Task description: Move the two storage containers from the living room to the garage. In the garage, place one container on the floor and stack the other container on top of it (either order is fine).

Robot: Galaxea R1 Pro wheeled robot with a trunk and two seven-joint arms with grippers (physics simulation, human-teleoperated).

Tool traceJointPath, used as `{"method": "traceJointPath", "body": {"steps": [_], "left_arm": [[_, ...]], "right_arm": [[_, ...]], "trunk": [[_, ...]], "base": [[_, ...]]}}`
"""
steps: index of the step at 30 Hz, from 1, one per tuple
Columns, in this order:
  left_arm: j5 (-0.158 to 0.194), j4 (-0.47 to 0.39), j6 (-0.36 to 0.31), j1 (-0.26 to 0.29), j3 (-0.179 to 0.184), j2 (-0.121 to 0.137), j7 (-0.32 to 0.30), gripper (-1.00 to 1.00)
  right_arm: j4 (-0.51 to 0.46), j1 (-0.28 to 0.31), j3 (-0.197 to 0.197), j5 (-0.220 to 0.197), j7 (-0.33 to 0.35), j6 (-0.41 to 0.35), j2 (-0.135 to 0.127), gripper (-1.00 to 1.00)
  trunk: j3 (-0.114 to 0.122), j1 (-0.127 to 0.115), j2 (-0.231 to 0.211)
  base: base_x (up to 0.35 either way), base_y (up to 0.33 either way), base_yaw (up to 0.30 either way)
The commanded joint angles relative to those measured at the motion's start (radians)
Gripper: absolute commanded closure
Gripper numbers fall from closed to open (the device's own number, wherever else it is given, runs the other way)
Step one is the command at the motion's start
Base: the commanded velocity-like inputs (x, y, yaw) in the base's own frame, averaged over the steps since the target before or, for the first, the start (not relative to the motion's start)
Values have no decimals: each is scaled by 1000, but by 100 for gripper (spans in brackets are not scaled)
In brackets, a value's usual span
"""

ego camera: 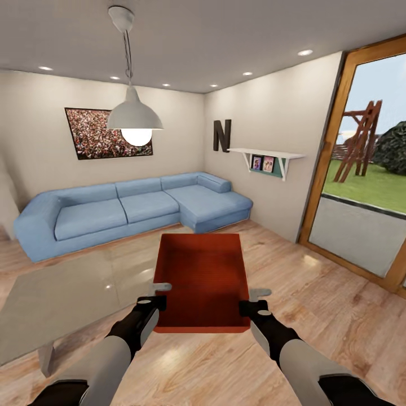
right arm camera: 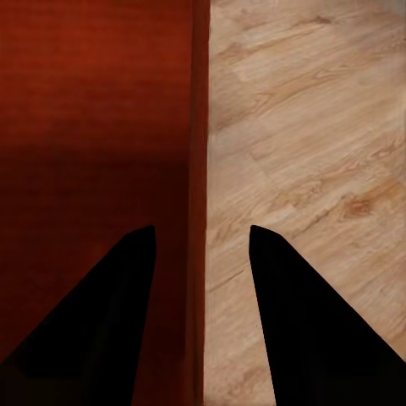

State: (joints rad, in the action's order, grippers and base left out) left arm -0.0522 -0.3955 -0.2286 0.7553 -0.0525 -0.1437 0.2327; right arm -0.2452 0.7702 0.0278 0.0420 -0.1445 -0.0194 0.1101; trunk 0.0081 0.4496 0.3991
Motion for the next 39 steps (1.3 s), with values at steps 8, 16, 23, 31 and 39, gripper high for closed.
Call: {"method": "traceJointPath", "body": {"steps": [8,16,23,31,39], "left_arm": [[6,-2,-3,0,-4,-2,-3,100],[6,-2,-3,0,-4,-2,-3,100],[6,-2,-3,0,-4,-2,-3,100],[6,-2,-3,0,-4,-2,-3,100],[6,-2,-3,0,-4,-2,-3,100]], "right_arm": [[0,1,6,-5,0,-2,5,100],[0,0,6,-5,0,-2,5,100],[0,0,6,-5,0,-2,5,100],[0,1,6,-5,0,-2,5,100],[0,0,6,-5,0,-2,5,100]], "trunk": [[0,0,1],[0,0,1],[0,0,1],[0,0,1],[0,0,1]], "base": [[0,0,300],[0,0,300],[0,0,300],[0,0,300],[0,0,300]]}}
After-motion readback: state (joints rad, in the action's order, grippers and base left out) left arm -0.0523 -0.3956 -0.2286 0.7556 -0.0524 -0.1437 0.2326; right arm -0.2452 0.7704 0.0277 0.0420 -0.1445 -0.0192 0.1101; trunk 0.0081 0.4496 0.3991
